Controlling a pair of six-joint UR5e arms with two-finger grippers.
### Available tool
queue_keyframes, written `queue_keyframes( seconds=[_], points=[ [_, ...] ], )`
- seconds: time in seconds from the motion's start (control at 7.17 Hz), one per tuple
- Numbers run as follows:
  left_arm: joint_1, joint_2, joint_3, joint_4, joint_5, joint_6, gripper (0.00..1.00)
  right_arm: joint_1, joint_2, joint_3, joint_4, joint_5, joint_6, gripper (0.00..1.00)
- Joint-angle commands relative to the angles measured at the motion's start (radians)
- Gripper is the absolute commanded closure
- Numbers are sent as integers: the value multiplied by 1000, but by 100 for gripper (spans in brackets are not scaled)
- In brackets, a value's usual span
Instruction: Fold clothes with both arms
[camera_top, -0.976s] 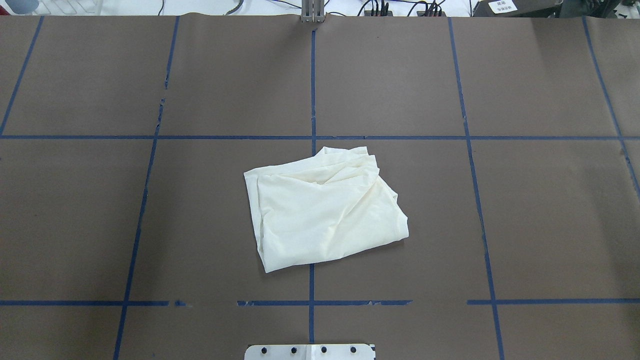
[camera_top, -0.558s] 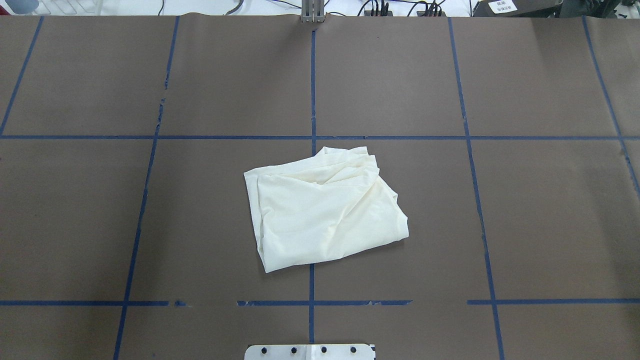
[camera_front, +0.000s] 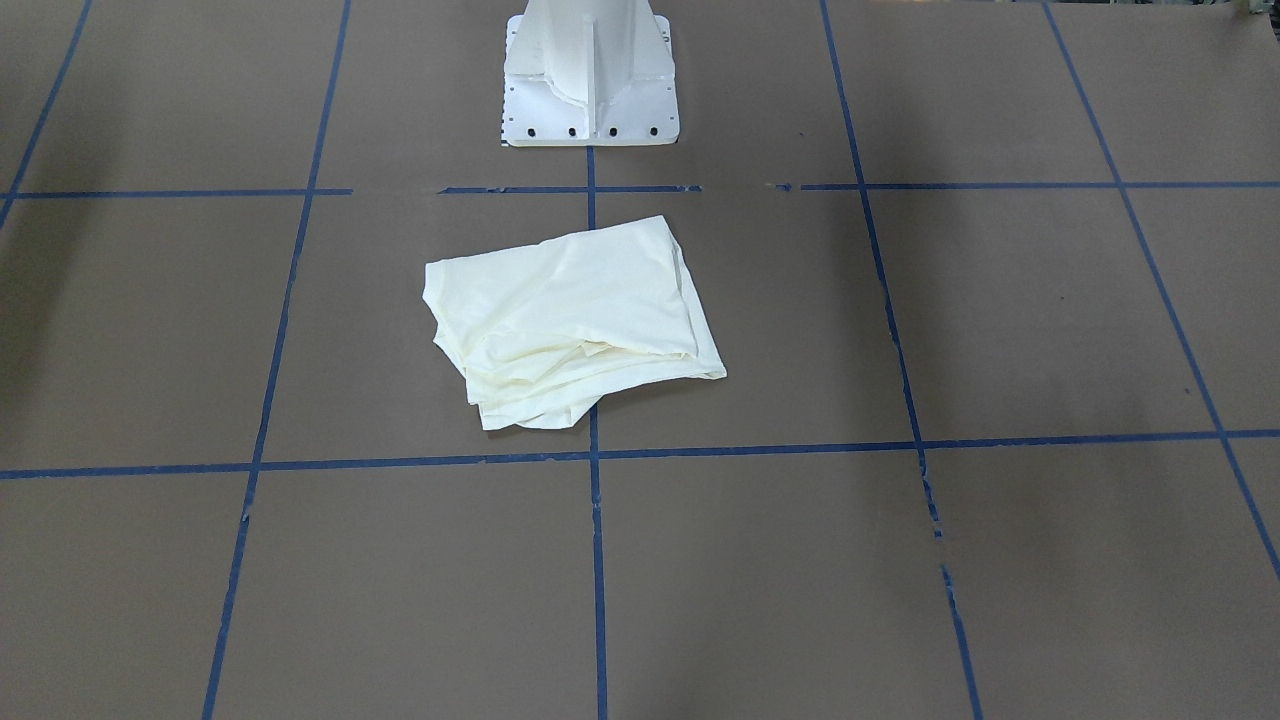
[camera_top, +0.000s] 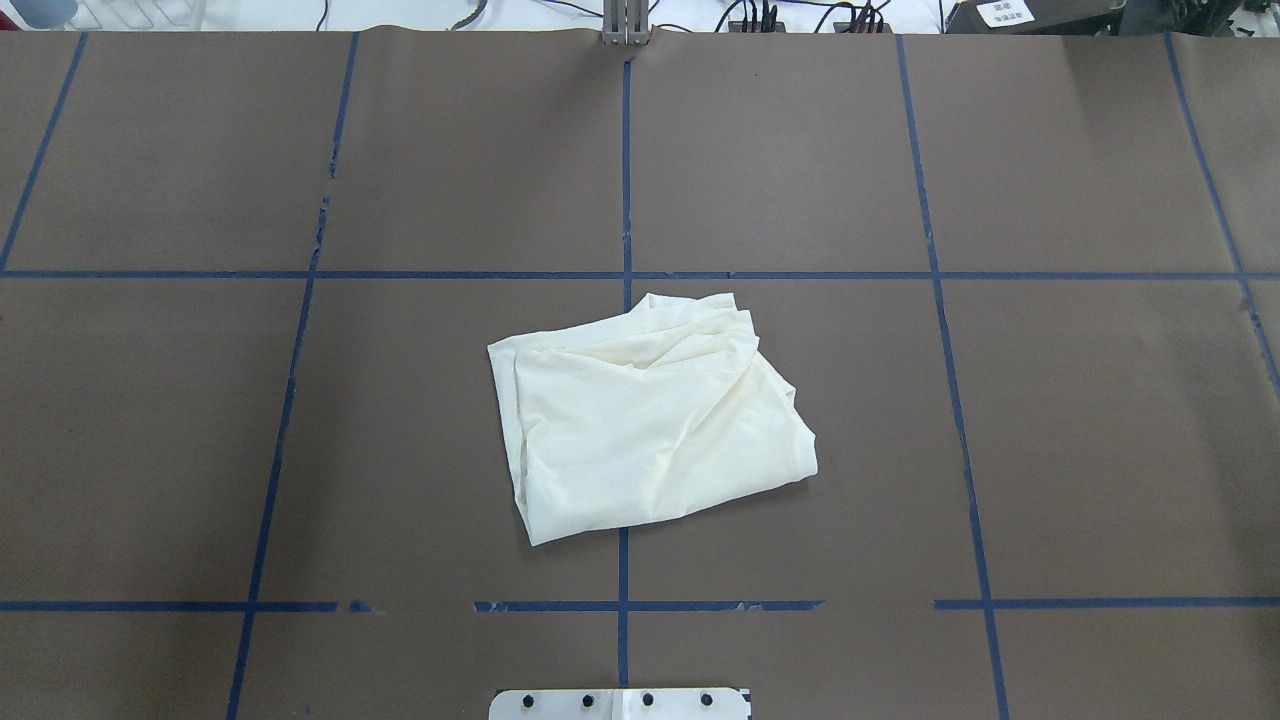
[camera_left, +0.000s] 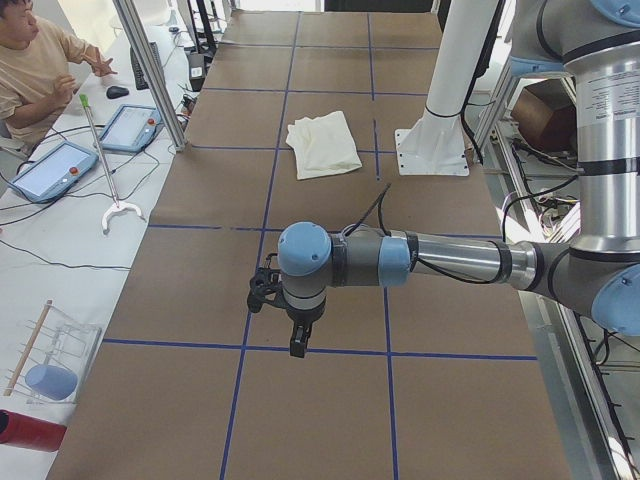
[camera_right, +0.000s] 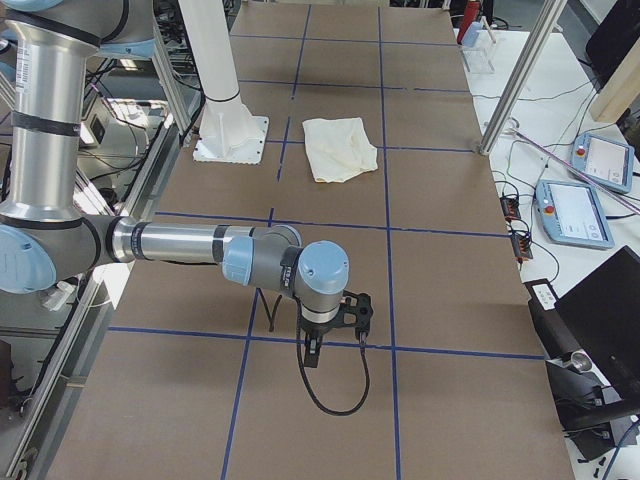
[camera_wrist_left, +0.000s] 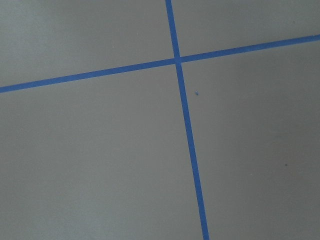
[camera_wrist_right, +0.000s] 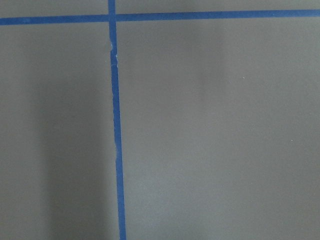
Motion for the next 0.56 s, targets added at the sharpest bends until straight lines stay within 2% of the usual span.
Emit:
queue_keyframes(
  seconds=[0.0, 0.42],
  points=[
    [0, 0, 1, 0, 1, -1, 0, 0, -9, -4, 2, 9, 3, 0],
    [0, 0, -1, -2, 4, 1, 0, 0, -9, -7, 4, 4, -6, 0]
  ],
)
